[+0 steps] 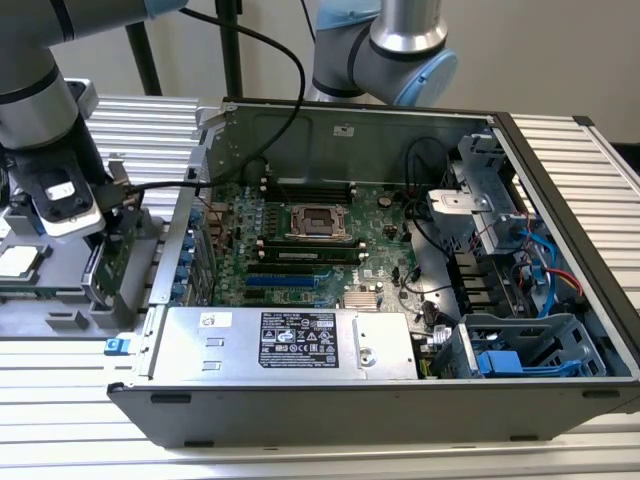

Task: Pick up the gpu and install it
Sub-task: 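Pick up the gpu and move the gpu toward the slot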

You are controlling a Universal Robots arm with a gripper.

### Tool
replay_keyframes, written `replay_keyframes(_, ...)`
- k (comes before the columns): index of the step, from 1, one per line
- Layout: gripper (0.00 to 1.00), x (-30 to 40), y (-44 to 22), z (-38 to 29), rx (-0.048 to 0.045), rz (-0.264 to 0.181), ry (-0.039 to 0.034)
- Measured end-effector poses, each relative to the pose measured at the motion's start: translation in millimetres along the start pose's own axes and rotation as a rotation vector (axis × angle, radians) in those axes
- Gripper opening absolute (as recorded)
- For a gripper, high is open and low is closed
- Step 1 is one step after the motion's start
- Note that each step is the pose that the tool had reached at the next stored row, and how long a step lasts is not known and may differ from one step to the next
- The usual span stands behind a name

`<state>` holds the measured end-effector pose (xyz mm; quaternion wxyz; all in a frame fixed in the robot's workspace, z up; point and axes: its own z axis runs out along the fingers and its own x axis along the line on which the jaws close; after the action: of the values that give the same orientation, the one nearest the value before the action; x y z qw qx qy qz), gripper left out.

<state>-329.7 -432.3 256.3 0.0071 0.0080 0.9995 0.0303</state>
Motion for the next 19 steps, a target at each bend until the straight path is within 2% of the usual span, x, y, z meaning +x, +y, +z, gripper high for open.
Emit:
replay_keyframes(6, 0.00, 0.0, 0.1, -2.3, 0.0000, 0.000, 0.0000)
replay_keyframes(19, 0.00, -0.2, 0.9, -14.9, 0.0001, 0.000, 0.0001)
